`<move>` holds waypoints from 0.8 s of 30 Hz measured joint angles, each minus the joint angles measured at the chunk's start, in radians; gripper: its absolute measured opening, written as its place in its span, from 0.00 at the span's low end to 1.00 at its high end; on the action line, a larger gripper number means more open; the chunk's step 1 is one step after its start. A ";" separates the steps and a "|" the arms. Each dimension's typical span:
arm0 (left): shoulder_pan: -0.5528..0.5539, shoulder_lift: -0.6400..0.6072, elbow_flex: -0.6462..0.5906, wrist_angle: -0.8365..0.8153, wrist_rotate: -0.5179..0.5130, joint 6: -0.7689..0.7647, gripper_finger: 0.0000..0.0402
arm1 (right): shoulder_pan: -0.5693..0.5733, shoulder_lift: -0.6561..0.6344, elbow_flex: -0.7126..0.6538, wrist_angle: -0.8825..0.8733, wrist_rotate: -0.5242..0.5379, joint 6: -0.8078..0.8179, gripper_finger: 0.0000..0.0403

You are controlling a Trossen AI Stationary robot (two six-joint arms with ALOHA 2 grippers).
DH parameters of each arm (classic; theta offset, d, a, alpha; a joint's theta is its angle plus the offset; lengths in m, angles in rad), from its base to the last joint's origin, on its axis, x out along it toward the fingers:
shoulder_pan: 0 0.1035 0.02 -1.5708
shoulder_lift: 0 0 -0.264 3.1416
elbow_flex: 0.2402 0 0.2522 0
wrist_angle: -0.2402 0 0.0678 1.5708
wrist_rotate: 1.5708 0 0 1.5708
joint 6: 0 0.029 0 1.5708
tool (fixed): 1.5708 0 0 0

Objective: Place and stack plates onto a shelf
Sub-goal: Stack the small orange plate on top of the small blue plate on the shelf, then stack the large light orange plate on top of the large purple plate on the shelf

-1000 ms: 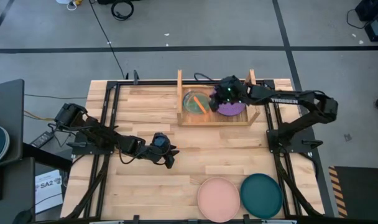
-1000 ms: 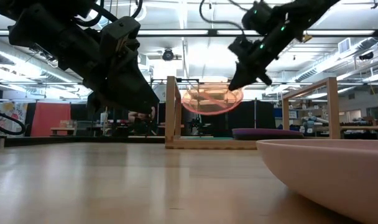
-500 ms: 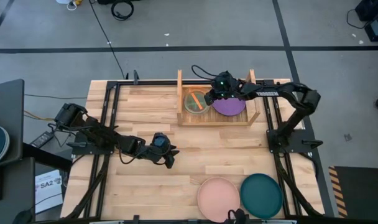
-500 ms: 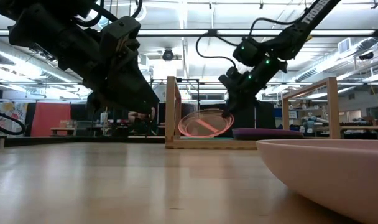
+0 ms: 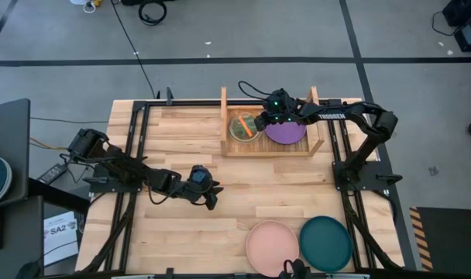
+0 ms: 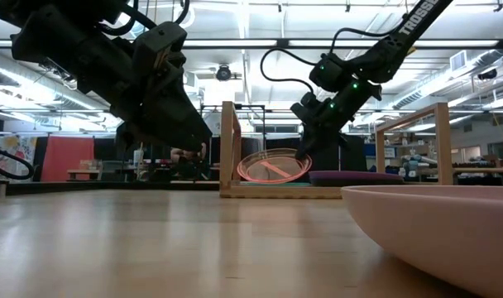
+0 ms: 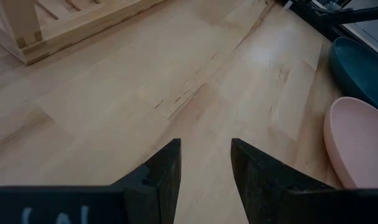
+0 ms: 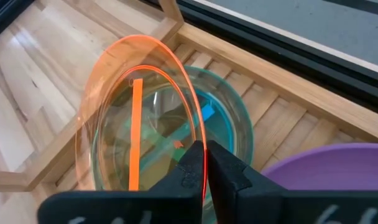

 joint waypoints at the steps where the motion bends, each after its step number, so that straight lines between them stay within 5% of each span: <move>1: 0.000 0.000 0.000 0.000 0.000 0.000 0.36 | 0.000 0.000 0.000 0.001 0.000 0.000 0.06; 8: 0.000 0.000 0.000 0.000 0.000 0.002 0.36 | -0.001 0.000 0.000 0.002 0.006 -0.020 0.12; 24: 0.000 0.000 0.000 0.000 0.000 0.003 0.36 | -0.031 0.000 0.000 0.014 0.006 -0.011 0.41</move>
